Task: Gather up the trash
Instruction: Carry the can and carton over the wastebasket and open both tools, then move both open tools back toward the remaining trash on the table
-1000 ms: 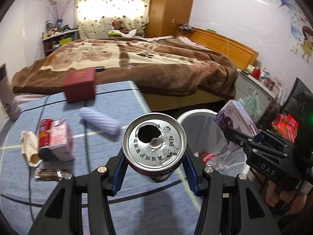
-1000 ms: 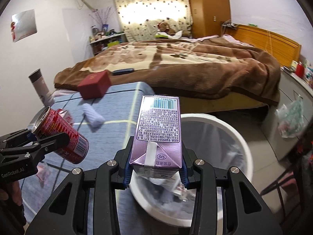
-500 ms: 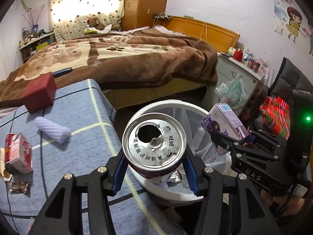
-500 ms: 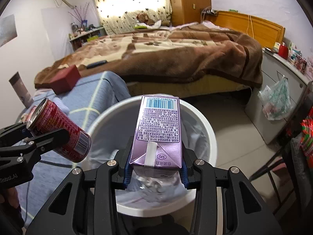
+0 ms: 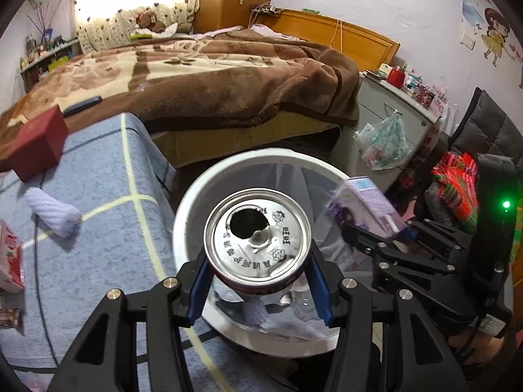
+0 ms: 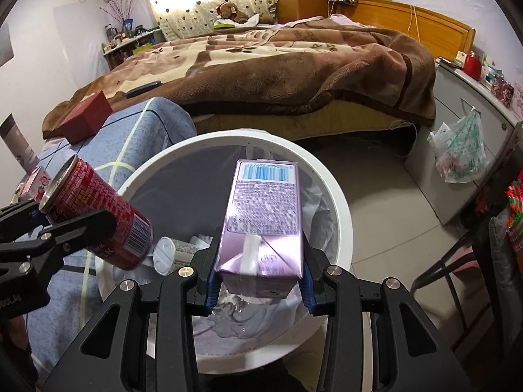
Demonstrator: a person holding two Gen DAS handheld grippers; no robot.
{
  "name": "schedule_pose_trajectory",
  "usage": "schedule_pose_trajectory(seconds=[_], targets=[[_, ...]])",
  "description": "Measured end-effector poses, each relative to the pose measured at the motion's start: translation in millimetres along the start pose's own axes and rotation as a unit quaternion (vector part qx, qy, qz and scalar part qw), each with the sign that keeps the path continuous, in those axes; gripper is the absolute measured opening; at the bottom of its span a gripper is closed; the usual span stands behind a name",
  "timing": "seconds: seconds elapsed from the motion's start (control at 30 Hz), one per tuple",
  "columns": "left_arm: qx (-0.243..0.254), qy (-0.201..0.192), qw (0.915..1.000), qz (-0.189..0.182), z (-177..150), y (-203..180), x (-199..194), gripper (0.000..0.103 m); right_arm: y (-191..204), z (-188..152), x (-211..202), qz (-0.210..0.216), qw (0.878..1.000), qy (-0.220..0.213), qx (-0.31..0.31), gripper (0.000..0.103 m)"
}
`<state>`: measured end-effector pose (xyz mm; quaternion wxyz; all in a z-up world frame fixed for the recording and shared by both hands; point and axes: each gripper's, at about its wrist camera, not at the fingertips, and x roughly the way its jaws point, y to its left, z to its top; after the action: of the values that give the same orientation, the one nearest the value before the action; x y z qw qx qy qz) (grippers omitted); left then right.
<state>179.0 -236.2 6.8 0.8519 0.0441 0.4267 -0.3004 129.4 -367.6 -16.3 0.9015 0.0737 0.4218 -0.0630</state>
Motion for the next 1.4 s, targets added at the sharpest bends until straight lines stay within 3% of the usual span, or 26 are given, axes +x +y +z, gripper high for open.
schedule_pose_trajectory(seconds=[0.13,0.93,1.4], targets=[[0.002,0.000,1.0000,0.008,-0.4,0.1,-1.2,0.071,-0.9,-3.2,-1.9,-0.003,1.000,-0.007,-0.001,0.062],[-0.028,-0.040,0.9980,0.042,-27.6,39.2,-55.9,0.071,27.2,-8.4,-25.3,0.011,0.999,-0.042,0.008,0.063],[-0.078,-0.062,0.9917,0.081,-53.6,100.6,-94.6,0.071,72.8,-8.1,-25.7,0.039,0.998,-0.045,-0.023,0.063]])
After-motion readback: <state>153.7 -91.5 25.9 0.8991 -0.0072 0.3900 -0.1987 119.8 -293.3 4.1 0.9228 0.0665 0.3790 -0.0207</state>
